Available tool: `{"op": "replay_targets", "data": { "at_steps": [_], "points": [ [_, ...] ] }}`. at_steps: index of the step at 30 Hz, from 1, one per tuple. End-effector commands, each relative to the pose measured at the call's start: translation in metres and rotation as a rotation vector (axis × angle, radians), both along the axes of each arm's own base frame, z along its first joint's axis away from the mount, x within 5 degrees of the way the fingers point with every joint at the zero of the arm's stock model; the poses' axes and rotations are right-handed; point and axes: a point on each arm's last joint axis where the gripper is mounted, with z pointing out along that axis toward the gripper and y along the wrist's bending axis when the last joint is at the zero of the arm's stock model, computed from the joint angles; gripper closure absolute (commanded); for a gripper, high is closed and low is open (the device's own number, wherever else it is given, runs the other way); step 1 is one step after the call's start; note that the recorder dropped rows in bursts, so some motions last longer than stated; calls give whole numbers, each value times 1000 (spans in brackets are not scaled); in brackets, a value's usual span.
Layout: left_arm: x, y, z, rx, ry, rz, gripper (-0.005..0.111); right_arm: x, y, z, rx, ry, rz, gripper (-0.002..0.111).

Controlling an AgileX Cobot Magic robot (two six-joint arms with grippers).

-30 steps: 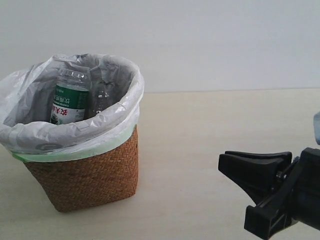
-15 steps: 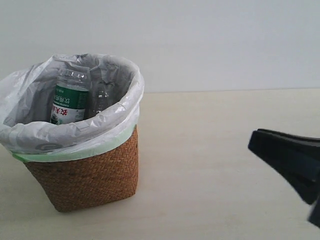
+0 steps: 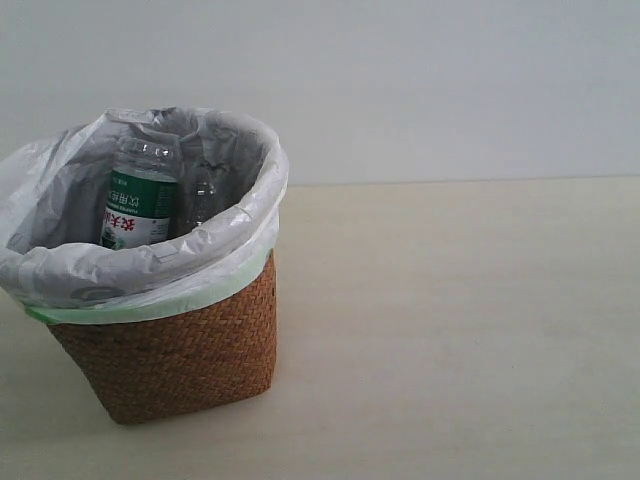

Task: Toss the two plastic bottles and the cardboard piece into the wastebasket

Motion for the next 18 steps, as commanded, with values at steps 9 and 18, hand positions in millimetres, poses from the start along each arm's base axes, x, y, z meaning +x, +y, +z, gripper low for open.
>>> {"op": "replay_targets", "data": {
  "at_steps": [9,18],
  "points": [
    [0,0,-1,-7,-2,6,101,3,-15,-25,-111,191,-186,106],
    [0,0,-1,-7,-2,6,101,8,-24,-49,-504,268,-344,106]
  ]
}}
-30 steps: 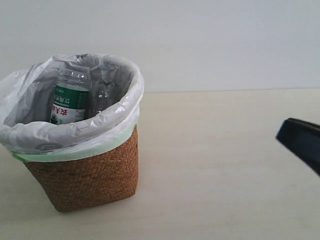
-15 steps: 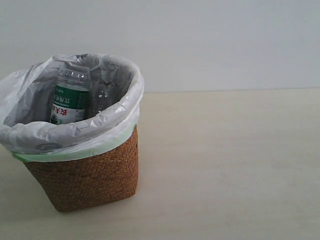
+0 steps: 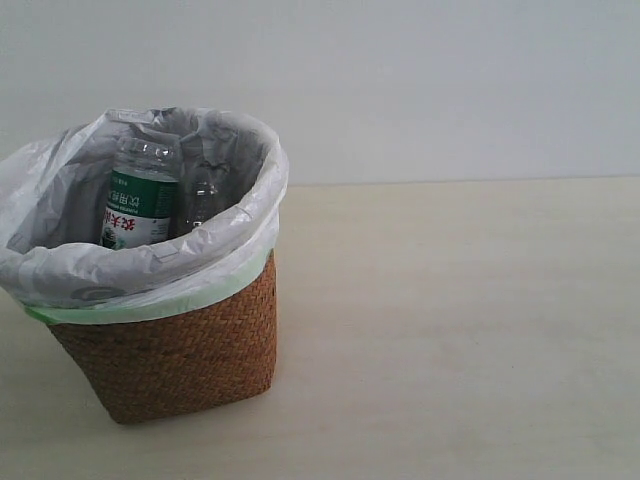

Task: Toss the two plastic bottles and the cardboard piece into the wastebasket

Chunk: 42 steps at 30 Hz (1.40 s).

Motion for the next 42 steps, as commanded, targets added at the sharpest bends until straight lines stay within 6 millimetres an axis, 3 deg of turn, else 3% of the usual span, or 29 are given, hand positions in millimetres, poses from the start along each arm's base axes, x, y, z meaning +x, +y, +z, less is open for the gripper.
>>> {"op": "replay_targets", "data": {
  "at_steps": [1,6,13,19,28,34,42],
  "points": [
    [0,0,-1,-7,-2,6,101,1,-5,-11,-142,66,-49,106],
    [0,0,-1,-7,-2,6,101,0,-12,-25,-214,204,-109,106],
    [0,0,-1,-7,-2,6,101,0,-10,-24,-185,206,-95,106],
    [0,0,-1,-7,-2,6,101,-3,-1,-23,-234,168,25,106],
    [0,0,-1,-7,-2,6,101,-3,-1,-24,-262,167,19,106],
    [0,0,-1,-7,-2,6,101,-1,-10,-25,-263,186,-135,106],
    [0,0,-1,-7,-2,6,101,0,-12,-25,-258,191,-173,106]
  ]
}}
